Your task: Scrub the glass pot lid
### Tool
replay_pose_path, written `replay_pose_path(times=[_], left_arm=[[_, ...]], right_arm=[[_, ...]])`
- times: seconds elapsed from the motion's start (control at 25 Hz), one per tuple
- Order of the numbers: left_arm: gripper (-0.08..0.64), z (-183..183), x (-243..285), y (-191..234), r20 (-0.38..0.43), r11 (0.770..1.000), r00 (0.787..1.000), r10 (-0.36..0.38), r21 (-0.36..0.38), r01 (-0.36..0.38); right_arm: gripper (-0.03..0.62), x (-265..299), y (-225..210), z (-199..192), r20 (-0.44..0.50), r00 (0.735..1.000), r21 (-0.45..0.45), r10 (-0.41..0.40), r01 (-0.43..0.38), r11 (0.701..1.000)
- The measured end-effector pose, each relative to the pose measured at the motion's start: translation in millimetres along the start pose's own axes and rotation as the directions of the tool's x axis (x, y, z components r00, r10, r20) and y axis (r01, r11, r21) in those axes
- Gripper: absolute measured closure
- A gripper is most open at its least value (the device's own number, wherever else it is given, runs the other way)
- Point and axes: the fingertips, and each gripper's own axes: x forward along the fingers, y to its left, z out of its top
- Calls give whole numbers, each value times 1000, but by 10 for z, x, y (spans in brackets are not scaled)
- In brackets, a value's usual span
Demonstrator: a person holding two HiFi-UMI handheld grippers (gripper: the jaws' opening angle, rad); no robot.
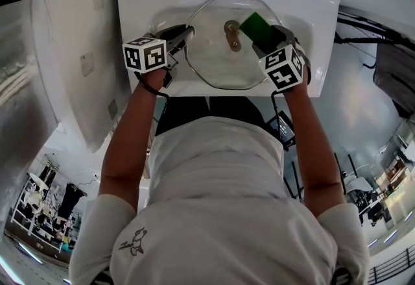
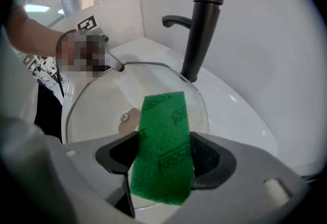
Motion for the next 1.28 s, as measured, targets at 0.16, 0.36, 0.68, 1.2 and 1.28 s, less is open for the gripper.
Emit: replay_pose_path(times=[0.16, 0.36, 0.68, 1.2, 1.28], left_arm=[[492, -6, -13, 7, 9, 1000, 1000, 4, -8, -4], [493, -1, -12, 12, 20, 1000, 1000, 13, -12, -13], [494, 12, -5, 31, 34, 1000, 999, 22, -17, -21], [494, 16, -6, 17, 17, 1000, 1000, 13, -1, -13], [494, 20, -7, 12, 18, 1000, 1000, 14, -3, -14]], right_arm=[[285, 17, 76, 51, 39, 999, 53, 15, -17, 998], [285, 101, 334, 185, 89, 993, 99, 77, -86, 991], [285, 164, 1031, 355, 111, 966, 26, 234, -238, 971], [285, 128, -187, 376, 67, 996, 123, -66, 57, 991], [285, 140, -173, 396, 68, 995, 132, -76, 66, 989]])
